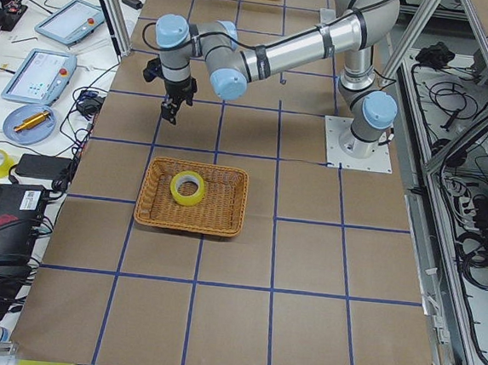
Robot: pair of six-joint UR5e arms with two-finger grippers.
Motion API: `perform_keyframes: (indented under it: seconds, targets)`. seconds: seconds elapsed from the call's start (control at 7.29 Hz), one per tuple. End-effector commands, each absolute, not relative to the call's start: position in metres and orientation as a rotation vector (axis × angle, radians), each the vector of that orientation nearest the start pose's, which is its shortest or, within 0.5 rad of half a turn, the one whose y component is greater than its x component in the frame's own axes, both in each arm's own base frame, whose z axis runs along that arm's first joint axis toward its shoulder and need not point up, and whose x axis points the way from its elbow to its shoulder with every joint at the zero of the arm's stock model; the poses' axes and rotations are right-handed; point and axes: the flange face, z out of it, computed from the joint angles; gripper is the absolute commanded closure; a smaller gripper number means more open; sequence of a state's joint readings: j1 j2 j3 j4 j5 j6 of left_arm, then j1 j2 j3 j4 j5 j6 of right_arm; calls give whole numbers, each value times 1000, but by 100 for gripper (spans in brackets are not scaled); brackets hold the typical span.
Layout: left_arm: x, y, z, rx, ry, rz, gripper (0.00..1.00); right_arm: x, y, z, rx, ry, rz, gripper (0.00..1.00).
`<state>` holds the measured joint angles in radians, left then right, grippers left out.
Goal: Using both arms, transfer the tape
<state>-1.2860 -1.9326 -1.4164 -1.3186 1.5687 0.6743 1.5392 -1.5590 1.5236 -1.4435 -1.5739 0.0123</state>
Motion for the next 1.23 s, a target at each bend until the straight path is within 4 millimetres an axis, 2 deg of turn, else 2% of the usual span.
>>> perform_keyframes:
  seconds: [0.0,0.14,0.27,0.41,0.55,0.69,0.82,1.1]
  targets:
    - [-99,-622,409,244,3117,-116,0,117,-490,494,70,3140,145,0]
    - [-135,-602,442,164,3123,-191,0,118,-490,493,67,3140,145,0]
    - [-139,-580,475,146,3124,-221,0,116,-489,489,69,3142,157,0]
    - [-136,-539,507,139,3127,-128,0,117,-489,488,69,3144,155,0]
    - [-133,-502,536,130,3110,-132,0,116,-487,489,69,3145,159,0]
    - [-136,-490,528,62,3121,-120,0,116,-486,489,69,3146,157,0]
    - [-133,-496,532,51,3133,-211,0,116,-487,488,69,3147,155,0]
    - [-135,-501,531,73,3121,-254,0,115,-487,488,72,3146,155,0]
